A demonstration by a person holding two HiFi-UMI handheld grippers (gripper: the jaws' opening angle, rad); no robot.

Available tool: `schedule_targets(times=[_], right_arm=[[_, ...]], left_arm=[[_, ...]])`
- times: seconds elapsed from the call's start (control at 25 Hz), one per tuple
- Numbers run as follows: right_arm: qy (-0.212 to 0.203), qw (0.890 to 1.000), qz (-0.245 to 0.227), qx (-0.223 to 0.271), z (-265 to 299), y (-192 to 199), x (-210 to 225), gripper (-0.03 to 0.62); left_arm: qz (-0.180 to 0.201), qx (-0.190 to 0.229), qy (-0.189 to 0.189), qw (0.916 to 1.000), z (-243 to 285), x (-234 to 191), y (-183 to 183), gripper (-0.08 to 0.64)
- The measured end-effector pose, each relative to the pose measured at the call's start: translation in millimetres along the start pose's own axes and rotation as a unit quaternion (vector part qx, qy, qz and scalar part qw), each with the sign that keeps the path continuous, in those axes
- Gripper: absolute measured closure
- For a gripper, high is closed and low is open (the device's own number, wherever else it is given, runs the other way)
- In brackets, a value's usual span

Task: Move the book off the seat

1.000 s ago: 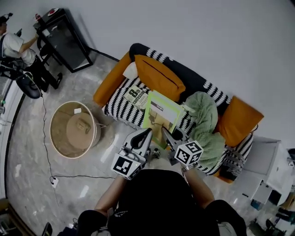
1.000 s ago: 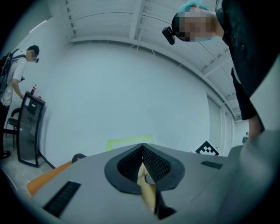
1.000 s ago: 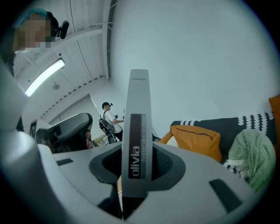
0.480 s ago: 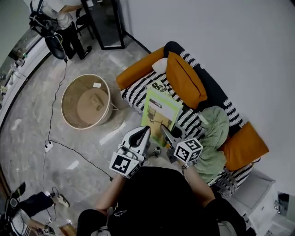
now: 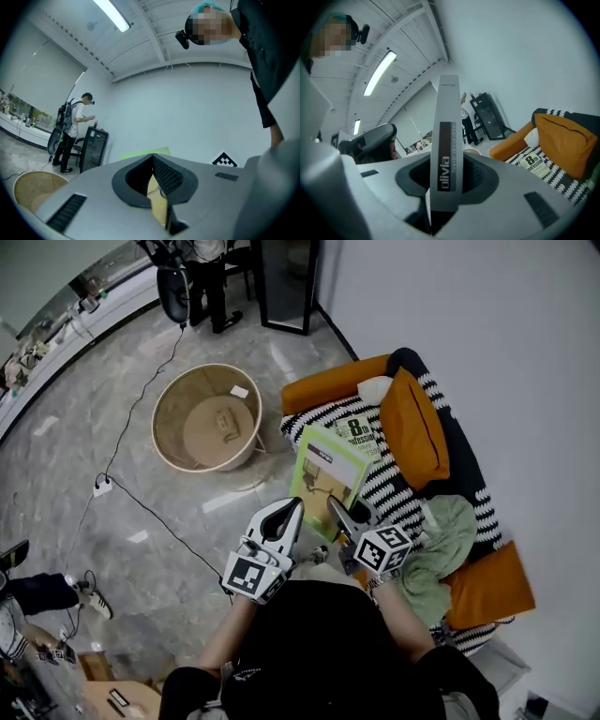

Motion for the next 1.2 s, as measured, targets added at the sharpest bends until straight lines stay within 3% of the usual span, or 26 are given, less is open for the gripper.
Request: schedule_targets(times=[0.2,0.64,1.2], right_arm=[[-0.015,1.000,-0.006,-0.016,38.2,-5.3,-7.7,0.457],[-0.039,0.998,-0.017,-0.050,162.8,-5.8,-37.2,0.457],[-0.125,0.986,-0.038,-0.104,295.8,-3.9,-76.6,0.457]], left_arm=[[-0.015,-0.004,-0.043,0.9990,-12.0,-38.5,-9.1,0.549],[-0.013,0.019,-0.058,0.9980,-26.3,-145.5,-33.0,0.549],[-0.002,0.037,-0.142,0.9892,-62.1,-243.4,-58.5,0.549]])
Point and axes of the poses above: the fingertips, and each gripper's own axes: z forward along the fingers, x to its right, y out of its underside, the point moved 10 cm from there along -z, backward along the fingers, and after that the axes turned 13 degrees about -y, right-handed, at the moved point
